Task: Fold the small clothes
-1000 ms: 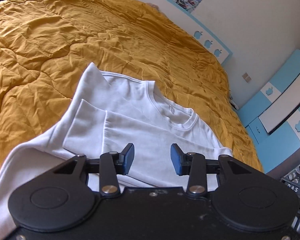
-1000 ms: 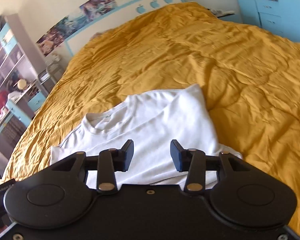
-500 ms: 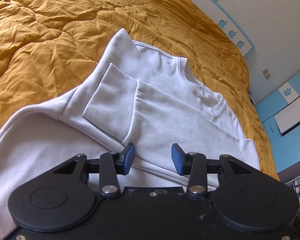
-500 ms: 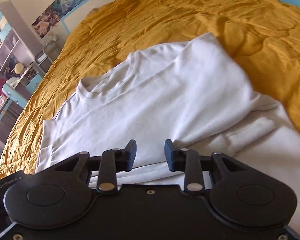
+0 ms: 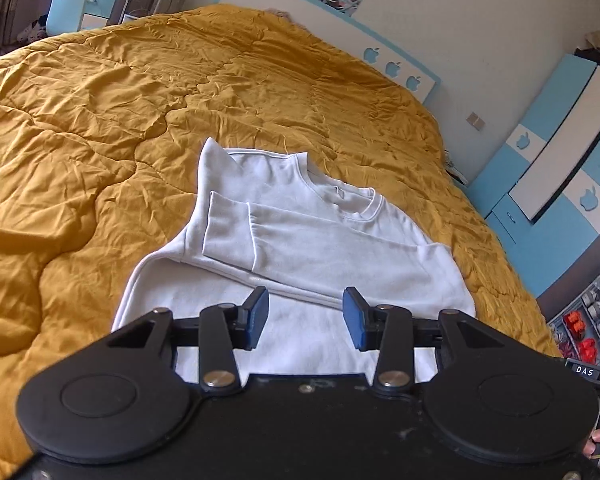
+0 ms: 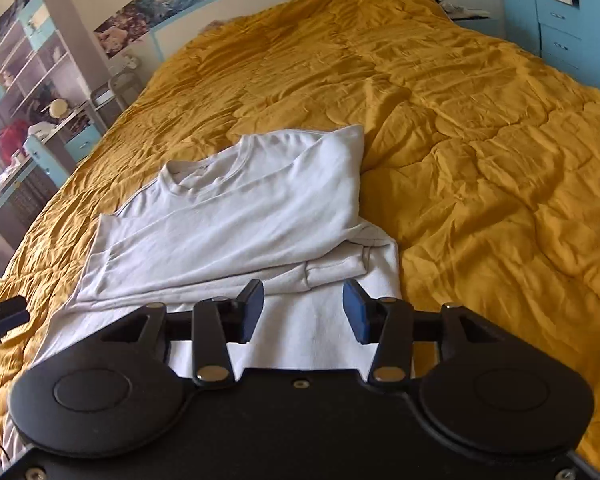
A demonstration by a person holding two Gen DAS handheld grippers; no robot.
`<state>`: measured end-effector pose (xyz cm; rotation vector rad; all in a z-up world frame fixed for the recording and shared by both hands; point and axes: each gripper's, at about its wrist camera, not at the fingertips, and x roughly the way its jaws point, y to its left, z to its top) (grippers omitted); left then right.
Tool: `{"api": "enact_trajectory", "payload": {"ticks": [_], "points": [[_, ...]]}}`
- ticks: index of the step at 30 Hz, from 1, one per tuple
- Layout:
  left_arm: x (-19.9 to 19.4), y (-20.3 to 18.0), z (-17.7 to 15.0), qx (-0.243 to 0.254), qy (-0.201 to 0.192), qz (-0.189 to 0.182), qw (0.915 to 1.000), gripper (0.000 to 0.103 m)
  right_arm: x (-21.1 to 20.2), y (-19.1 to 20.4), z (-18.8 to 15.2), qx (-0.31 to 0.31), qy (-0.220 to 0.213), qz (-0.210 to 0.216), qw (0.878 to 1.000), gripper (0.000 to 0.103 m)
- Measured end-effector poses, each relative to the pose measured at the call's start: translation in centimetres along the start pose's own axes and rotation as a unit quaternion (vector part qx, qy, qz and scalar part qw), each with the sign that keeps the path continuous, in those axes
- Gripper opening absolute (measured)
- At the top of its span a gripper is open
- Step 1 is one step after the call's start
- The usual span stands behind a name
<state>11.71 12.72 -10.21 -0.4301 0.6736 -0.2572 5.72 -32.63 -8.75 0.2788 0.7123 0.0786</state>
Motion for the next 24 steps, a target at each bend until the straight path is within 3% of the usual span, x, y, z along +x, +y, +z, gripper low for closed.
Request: {"api": "enact_trajectory", "payload": {"ticks": [3,9,11,14,16,20,22,24], "points": [[-4.2,0.6,-2.5,-0.004,-0.001,-0.003,1.0000,0.043,-4.5,0.0,-2.4,-0.042,-0.013,0.024,0.999,0.045],[-10.8,3.6,-7.0,-0.032,0.002,0.020,0.9993,0.043,-11.7,-1.5,-7.3,-0.112,-0.005,0.001,0.994,0.046],[-12.6,4.7,-8.2,-0.040,0.002,0.018,0.9990,0.043,-13.0,-2.6,-8.2,-0.098,0.005,0.011,0.995,0.046],[-14.5,6.4,-9.6,-0.052,0.010,0.009,0.9985,0.045,-13.9,-5.0,-9.3,-0.030,0.033,0.031,0.999,0.062],[-15.2,7.4,-10.4,-0.070,0.017,-0.001,0.9974,0.045,-14.0,-5.9,-9.8,-0.005,0.041,0.032,0.999,0.065],[-16.4,8.4,-11.6,-0.088,0.029,0.016,0.9956,0.046,-14.2,-5.9,-10.5,-0.005,0.045,0.034,0.998,0.070],[-16.6,8.4,-12.1,-0.089,0.040,0.017,0.9951,0.046,-14.5,-5.5,-10.6,-0.012,0.039,0.038,0.998,0.082],[-16.6,8.5,-12.7,-0.093,0.052,0.006,0.9943,0.046,-14.6,-5.4,-10.5,-0.014,0.035,0.042,0.998,0.085]]}}
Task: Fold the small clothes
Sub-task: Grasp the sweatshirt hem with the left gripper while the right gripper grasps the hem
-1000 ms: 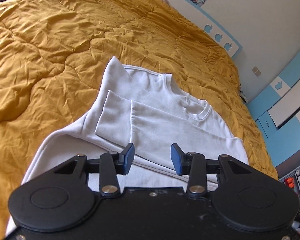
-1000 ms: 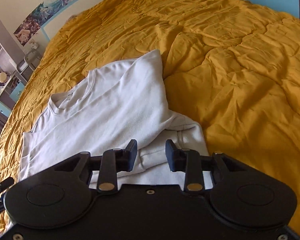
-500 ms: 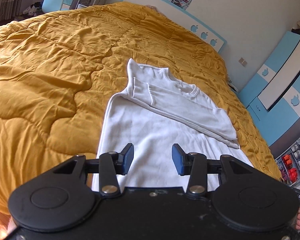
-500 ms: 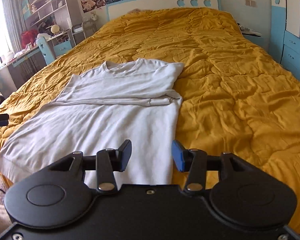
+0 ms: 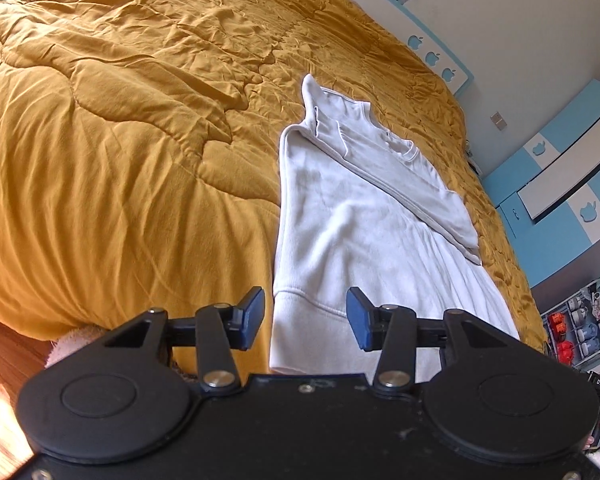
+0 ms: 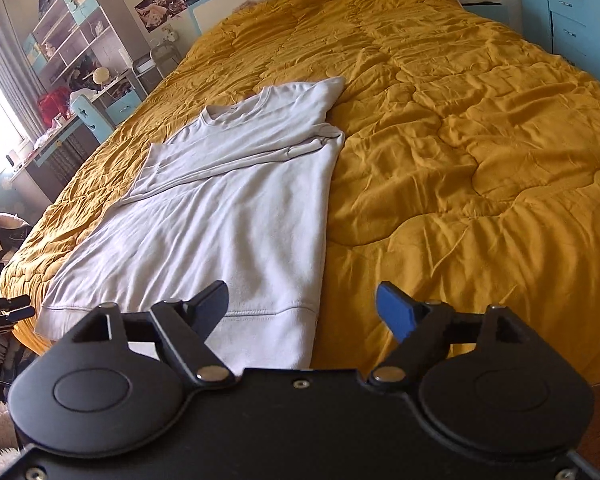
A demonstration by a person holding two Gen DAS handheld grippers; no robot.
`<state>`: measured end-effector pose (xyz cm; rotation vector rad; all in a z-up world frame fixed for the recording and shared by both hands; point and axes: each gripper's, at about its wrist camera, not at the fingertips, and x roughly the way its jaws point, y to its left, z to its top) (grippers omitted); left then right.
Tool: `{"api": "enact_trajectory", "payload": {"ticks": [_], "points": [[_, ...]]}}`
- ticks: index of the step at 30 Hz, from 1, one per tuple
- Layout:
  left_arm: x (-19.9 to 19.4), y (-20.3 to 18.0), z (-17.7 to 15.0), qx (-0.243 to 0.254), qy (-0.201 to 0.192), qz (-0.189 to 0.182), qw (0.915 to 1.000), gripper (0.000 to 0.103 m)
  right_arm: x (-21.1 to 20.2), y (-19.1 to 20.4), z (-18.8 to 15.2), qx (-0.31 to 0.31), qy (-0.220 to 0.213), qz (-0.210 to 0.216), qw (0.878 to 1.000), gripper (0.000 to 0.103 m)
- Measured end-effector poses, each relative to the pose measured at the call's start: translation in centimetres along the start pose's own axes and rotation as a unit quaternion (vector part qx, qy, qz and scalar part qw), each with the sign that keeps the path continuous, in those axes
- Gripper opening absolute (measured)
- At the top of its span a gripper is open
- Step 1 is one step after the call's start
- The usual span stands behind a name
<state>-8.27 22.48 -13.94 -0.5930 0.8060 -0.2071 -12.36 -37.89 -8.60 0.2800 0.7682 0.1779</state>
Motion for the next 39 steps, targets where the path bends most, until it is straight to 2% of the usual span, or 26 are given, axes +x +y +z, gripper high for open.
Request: {"api": "enact_trajectory", "payload": {"ticks": [5,8,10,12,16,19,24,27,30,32,34,35,37,39], "points": [[1.2,0.3,-0.9,-0.008,0.025,0.005,0.9996,0.047,0.7,-0.3,-0.3,-0.006,0.018,0.007,1.000,0.085],[1.6,0.7,-1.1,-0.025,0.027,-0.012,0.9992,0.047,1.3,-1.0,-0.6,0.001,0.029,0.010,1.000,0.082],[2.0,1.0,-1.1,-0.040,0.032,-0.019,0.9985,0.047,1.8,-1.5,-0.7,0.015,0.039,0.018,0.999,0.070],[2.4,1.1,-1.2,-0.045,0.035,-0.024,0.9981,0.047,2.2,-1.9,-1.0,0.031,0.050,0.030,0.998,0.066],[2.7,0.8,-1.2,-0.036,0.042,-0.032,0.9979,0.046,2.8,-2.1,-1.4,0.040,0.058,0.044,0.997,0.064],[2.9,0.8,-0.9,-0.035,0.046,-0.039,0.9976,0.046,3.4,-2.2,-1.5,0.054,0.068,0.073,0.994,0.054],[3.3,1.6,-0.7,-0.048,0.044,-0.036,0.9973,0.046,4.3,-2.0,-1.7,0.052,0.083,0.074,0.993,0.054],[3.1,2.0,-0.6,-0.061,0.039,-0.062,0.9954,0.045,4.6,-2.1,-1.7,0.062,0.089,0.086,0.990,0.053],[2.7,1.6,-0.7,-0.053,0.036,-0.080,0.9947,0.041,4.6,-2.1,-1.7,0.069,0.098,0.109,0.987,0.046],[2.7,1.7,-0.7,-0.056,0.033,-0.086,0.9941,0.039,4.8,-2.1,-1.8,0.070,0.100,0.106,0.987,0.046],[2.8,2.0,-0.6,-0.066,0.035,-0.085,0.9936,0.024,5.2,-2.4,-1.8,0.083,0.104,0.110,0.985,0.043],[2.8,2.1,-0.6,-0.070,0.035,-0.088,0.9931,0.003,5.3,-2.5,-1.8,0.090,0.106,0.113,0.984,0.043],[2.4,2.4,-0.6,-0.082,0.028,-0.104,0.9909,0.003,5.3,-2.4,-1.8,0.092,0.107,0.112,0.984,0.042],[2.3,2.3,-0.6,-0.077,0.031,-0.101,0.9914,0.003,5.3,-2.2,-1.8,0.087,0.106,0.105,0.985,0.042]]}}
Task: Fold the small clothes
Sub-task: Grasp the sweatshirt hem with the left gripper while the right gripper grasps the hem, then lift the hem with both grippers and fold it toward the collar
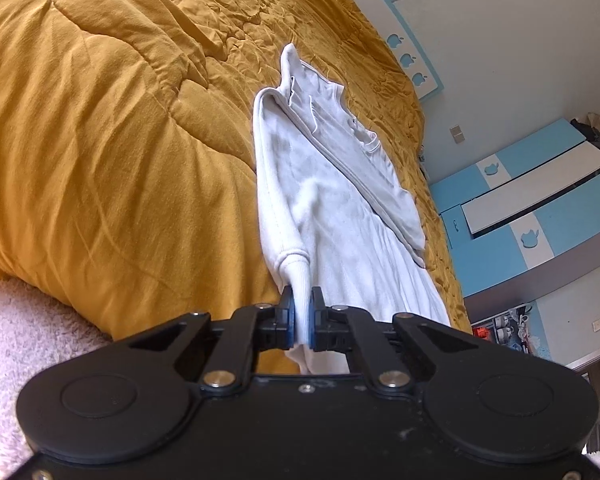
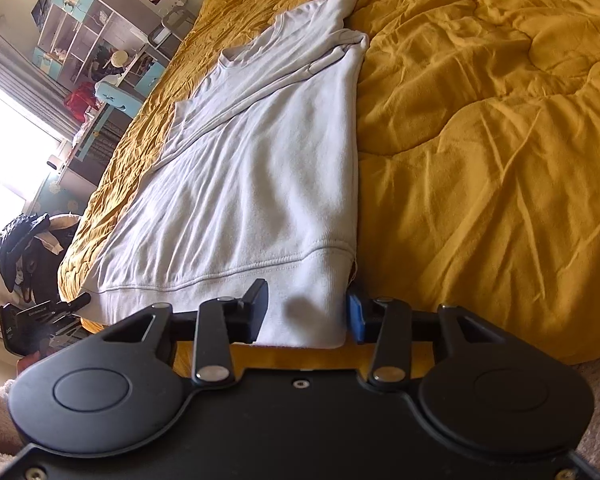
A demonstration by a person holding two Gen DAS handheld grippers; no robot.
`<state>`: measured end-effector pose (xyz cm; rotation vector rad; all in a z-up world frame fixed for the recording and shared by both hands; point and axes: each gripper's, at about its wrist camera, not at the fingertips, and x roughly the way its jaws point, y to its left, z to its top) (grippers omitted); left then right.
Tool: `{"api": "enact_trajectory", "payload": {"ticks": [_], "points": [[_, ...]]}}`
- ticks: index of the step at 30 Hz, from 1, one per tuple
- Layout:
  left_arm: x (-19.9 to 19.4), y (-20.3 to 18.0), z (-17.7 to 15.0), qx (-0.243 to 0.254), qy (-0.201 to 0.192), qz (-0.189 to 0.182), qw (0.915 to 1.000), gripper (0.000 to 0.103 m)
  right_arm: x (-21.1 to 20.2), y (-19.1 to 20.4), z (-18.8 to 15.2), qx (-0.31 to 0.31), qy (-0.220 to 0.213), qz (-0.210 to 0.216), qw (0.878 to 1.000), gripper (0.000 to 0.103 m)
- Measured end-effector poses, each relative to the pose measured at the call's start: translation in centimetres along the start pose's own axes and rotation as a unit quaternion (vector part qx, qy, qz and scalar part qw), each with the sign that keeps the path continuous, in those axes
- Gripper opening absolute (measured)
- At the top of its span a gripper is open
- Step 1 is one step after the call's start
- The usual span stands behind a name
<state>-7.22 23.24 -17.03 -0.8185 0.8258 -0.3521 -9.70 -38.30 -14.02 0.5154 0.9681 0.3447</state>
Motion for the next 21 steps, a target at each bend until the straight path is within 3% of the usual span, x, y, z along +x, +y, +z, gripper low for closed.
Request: {"api": "enact_trajectory", "payload": {"ticks": [4,6,8,12,21], "points": [[0.4,-0.4,-0.1,0.002,0.005,-0.005,1.0000,0.002,0.2,-0.2,0.2,0.010,0.003,0.011,1.000,0.041],[0.5,-0.4,-0.1,-0.002,0.010,-0.010,0.9999,0.001,0.1,0.0,0.3,0.009,0.003,0.015,1.000,0.030],[0.9,-0.4,0.1,-0.005,0.030,-0.010,0.9995,0.001,-0.1,0.0,0.3,0.005,0.000,0.010,1.000,0.028],[1.4,0.1,0.2,-0.021,0.032,-0.013,0.9992,0.001,0.1,-0.9,0.3,0.024,-0.002,0.010,1.000,0.012],[-0.6,-0.5,0.8,-0.038,-0.007,-0.062,0.9974,0.001,-1.6,-1.4,0.7,0.070,-0.029,0.071,0.995,0.009]]}}
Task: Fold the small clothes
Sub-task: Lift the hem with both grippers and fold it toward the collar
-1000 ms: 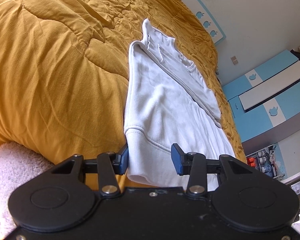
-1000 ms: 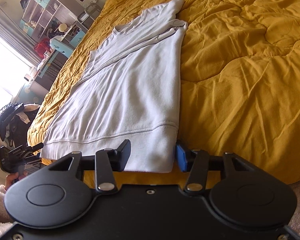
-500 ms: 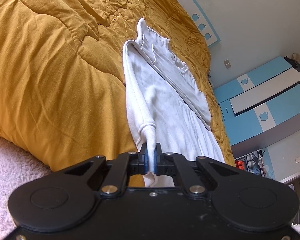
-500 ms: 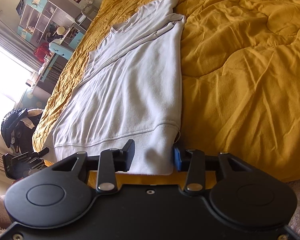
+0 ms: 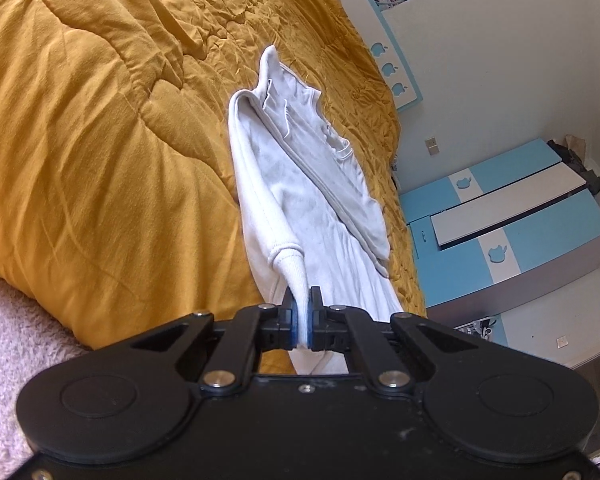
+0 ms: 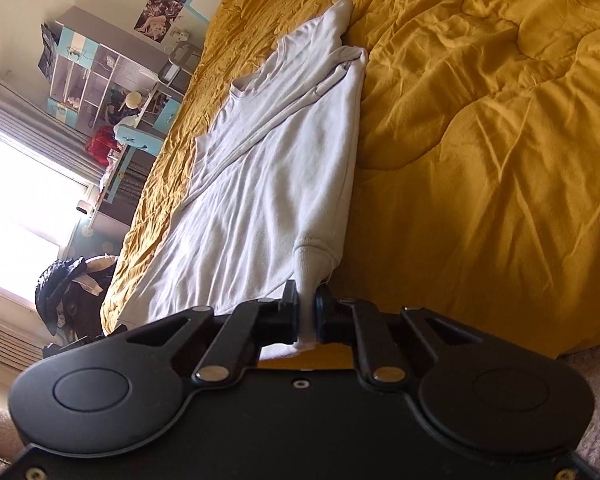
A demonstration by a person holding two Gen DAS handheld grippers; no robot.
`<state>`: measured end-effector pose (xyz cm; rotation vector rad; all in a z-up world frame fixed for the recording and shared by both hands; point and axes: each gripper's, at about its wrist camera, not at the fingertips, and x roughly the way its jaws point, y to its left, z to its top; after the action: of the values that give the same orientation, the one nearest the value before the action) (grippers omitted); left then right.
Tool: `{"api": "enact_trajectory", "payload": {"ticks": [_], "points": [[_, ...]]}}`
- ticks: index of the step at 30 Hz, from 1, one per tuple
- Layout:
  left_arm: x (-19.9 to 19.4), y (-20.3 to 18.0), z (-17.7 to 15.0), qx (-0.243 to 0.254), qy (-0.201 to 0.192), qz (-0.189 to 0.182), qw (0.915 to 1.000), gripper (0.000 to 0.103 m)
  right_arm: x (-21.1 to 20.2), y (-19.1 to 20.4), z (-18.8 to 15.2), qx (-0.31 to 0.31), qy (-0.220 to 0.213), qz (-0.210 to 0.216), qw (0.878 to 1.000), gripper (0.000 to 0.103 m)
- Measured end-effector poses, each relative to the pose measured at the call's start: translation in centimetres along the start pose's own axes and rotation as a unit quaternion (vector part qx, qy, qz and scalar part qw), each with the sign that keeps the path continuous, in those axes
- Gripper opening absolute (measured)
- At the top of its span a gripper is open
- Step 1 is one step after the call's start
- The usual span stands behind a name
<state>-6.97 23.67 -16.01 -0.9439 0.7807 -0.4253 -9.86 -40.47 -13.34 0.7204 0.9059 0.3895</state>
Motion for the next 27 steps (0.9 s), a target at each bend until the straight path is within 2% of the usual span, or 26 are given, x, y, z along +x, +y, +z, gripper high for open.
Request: {"api": "enact_trajectory", "payload": {"ticks": [6,12,18,27], "points": [[0.3,-1.0,1.4,-0.006,-0.011,-0.038,0.9992,0.001,-0.5,1.0,1.2,0.017,-0.029,0.031,0.999,0.009],[1.4,-2.9,5.2,0.003,-0.025,-0.063,0.9977,0.001,-0.4,2.1,3.9,0.019,-0.055,0.062,0.996,0.008],[4.0,-3.9,9.8,0.007,-0.039,-0.082,0.9958,0.001,0.5,2.4,8.7,0.044,-0.092,0.084,0.991,0.008],[11.6,-5.5,19.8,0.047,-0.049,-0.085,0.9941,0.001,5.6,3.7,18.8,0.018,-0.113,0.080,0.990,0.008]]}}
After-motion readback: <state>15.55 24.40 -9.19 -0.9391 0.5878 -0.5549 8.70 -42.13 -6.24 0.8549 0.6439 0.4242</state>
